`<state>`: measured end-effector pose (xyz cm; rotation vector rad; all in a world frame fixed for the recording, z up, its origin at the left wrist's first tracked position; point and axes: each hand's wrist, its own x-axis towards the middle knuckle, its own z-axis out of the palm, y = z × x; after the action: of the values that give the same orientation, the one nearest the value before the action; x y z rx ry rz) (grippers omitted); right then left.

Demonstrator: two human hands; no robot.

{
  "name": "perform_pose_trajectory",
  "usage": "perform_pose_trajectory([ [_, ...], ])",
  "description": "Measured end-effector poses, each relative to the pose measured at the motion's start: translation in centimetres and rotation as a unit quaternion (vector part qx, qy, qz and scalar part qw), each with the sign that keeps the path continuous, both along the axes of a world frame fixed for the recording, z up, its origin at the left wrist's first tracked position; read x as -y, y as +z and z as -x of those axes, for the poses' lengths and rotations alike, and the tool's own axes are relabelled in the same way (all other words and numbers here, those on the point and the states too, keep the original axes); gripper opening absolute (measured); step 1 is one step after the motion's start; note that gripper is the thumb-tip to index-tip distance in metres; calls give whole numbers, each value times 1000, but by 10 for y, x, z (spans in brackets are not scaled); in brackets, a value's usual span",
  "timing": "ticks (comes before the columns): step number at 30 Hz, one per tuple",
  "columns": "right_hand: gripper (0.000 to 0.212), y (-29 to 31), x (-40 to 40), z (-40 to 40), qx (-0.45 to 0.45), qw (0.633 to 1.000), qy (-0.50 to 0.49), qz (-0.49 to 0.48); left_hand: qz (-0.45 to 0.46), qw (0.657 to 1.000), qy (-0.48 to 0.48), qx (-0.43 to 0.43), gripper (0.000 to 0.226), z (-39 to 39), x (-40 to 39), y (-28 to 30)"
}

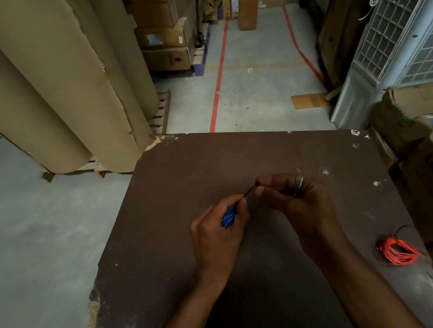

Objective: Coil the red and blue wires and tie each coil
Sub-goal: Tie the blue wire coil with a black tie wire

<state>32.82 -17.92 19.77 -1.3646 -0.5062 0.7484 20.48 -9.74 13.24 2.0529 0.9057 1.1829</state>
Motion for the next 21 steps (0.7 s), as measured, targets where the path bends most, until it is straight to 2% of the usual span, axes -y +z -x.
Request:
perform_pose_trajectory([
  [21,17,-14,1,-8,-15,998,23,50,-40,999,-4,-10,20,6,-1,-6],
])
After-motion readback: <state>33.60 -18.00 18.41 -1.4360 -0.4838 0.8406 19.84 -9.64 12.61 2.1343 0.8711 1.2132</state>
